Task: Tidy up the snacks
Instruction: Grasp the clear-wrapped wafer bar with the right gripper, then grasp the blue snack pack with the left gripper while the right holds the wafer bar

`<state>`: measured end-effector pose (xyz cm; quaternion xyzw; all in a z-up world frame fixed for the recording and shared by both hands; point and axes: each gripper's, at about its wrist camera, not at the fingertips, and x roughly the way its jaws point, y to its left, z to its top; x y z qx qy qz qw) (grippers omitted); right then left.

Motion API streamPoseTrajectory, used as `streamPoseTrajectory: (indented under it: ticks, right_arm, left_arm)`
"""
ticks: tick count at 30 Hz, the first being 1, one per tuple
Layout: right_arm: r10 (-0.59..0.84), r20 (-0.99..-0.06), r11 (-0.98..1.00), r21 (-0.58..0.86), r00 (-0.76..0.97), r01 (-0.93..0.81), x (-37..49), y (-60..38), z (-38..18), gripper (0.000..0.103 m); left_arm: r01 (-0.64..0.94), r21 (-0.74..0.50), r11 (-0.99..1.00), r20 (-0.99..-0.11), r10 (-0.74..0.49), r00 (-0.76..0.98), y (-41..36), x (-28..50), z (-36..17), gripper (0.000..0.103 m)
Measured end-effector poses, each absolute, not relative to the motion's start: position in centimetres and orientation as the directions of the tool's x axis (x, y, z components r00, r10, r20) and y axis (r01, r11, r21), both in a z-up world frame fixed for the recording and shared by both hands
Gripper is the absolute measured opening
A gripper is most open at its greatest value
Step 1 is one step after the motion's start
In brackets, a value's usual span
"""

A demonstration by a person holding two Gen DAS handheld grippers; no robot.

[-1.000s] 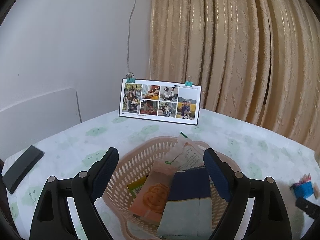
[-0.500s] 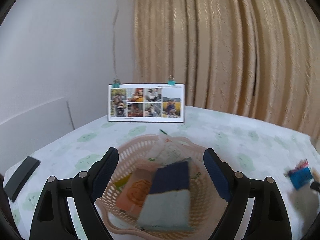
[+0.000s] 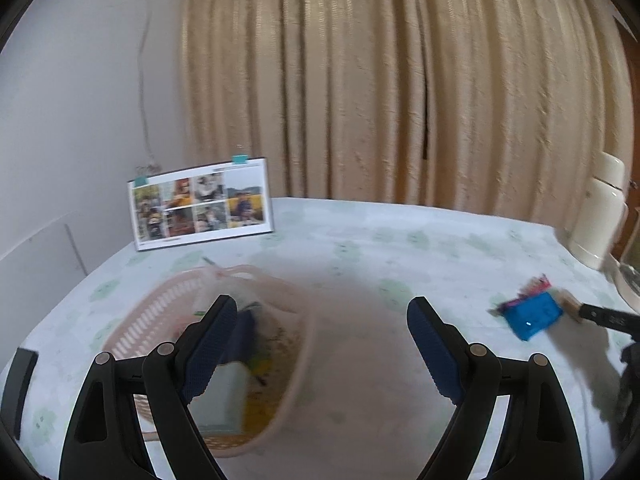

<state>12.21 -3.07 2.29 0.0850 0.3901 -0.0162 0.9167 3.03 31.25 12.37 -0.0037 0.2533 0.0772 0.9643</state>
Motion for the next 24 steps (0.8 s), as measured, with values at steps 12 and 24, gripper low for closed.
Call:
streamPoseTrajectory:
  ticks: [12, 24]
  right_arm:
    - [0.074, -0.762, 0.988, 0.146, 0.644, 0.059, 15.4, -3.6, 1.0, 0.059]
    - [0.112, -0.754, 0.986, 0.165, 0.647, 0.022, 15.6, -3.7, 0.9, 0.033]
  left_arm:
    - [0.020, 0.050, 0.999, -0.574, 0.013, 0.818, 25.8, 6.3, 11.4, 0.087]
    - [0.172, 0.087, 0.981, -0.672, -0.070, 0.738, 19.5, 9.9, 8.6, 0.087]
